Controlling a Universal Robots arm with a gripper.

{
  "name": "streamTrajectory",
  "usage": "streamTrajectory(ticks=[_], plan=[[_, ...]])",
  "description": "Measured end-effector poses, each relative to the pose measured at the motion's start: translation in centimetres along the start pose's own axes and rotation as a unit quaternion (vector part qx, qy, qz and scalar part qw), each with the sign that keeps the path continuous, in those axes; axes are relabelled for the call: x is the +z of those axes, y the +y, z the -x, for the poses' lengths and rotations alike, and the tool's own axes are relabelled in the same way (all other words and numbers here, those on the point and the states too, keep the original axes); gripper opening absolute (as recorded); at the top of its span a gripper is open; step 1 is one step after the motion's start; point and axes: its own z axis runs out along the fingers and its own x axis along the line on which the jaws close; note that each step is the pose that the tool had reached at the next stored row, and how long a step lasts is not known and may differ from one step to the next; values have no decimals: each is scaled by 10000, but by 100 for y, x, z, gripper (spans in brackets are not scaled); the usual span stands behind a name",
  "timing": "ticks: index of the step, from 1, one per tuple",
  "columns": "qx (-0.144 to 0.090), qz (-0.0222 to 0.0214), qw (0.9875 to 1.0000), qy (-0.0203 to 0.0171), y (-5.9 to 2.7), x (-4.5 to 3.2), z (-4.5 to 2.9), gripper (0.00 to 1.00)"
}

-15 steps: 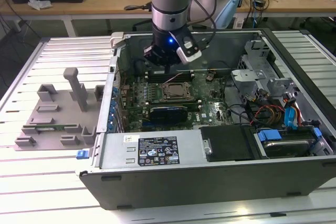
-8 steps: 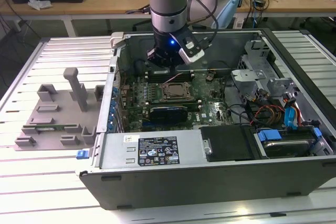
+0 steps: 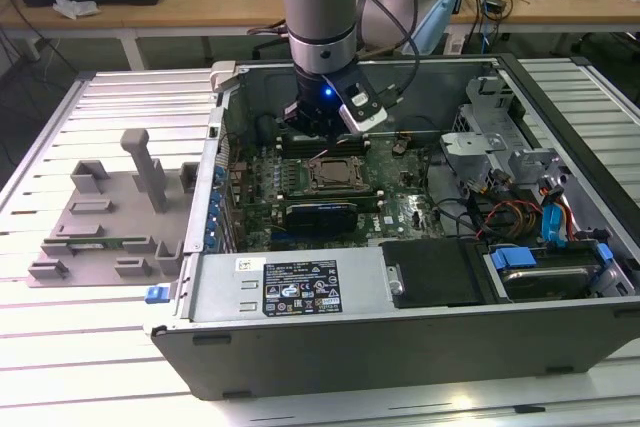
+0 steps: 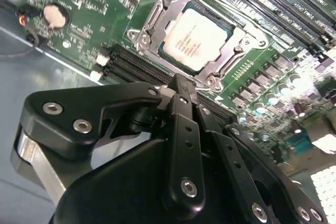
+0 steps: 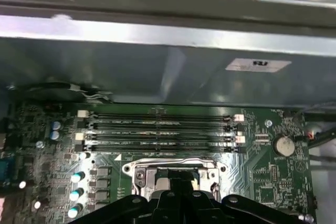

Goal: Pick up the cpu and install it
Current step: 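Install the first cpu locking lever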

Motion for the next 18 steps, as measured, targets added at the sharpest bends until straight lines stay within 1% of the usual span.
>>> streamTrajectory(ticks=[3,7,11,12,13,14,17,18], plan=[[93,-7,10000,-19,12,46,-3,11],[146,-11,9999,-31,50,72,-5,11],[208,-18,9998,-44,133,104,-7,11],[258,-22,9996,-55,136,109,-8,11],[381,-36,9992,-81,135,114,-8,11],[430,-42,9990,-91,135,114,-8,11],[444,-43,9990,-95,135,116,-8,11],[535,-51,9985,-114,135,119,-9,11]])
